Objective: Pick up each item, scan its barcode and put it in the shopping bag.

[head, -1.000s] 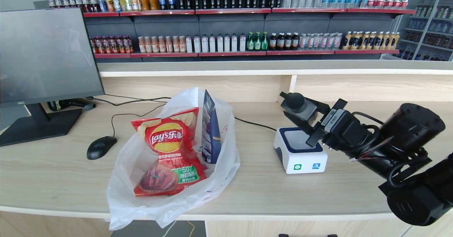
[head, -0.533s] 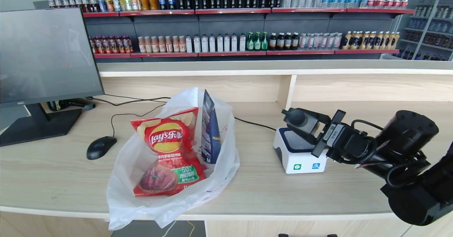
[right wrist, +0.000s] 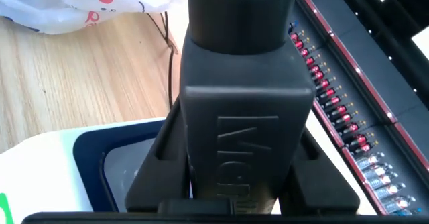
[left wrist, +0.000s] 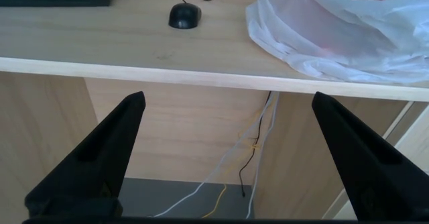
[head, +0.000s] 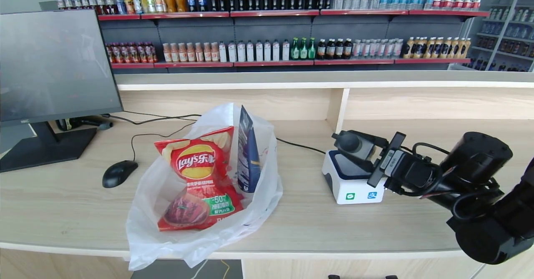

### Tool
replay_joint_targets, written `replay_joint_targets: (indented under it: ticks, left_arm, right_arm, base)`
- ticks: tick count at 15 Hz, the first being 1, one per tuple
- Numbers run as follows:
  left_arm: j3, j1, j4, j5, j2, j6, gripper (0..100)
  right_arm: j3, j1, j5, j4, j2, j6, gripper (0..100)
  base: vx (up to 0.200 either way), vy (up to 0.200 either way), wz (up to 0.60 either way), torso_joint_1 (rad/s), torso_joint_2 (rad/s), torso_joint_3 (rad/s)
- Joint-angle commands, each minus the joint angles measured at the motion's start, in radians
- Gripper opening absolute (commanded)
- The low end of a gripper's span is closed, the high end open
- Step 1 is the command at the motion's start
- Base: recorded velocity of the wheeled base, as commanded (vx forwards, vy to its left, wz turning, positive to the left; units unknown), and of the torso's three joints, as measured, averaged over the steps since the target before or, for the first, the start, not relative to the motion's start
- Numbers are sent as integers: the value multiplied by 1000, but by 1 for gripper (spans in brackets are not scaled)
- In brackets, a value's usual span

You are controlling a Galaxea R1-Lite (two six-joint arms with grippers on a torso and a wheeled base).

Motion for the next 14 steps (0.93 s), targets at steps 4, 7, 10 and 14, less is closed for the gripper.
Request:
replay_joint_targets:
  ticks: [4,7,10,14]
  left_arm:
    - [0,0,0,0,0,-1,100]
    - [0,0,0,0,0,-1,100]
    - [0,0,0,0,0,-2,100]
    - [0,0,0,0,0,-2,100]
  right_arm:
    - [15,0,31,4,29,-31,0]
    - [16,0,32,4,18,-35,0]
    - [20,0,32,4,6,-35,0]
    - [18,2,32,4,-17,-30,0]
  base:
    - [0,0,0,0,0,0]
    - [0,0,0,0,0,0]
    - [0,0,0,0,0,0]
    - [0,0,0,0,0,0]
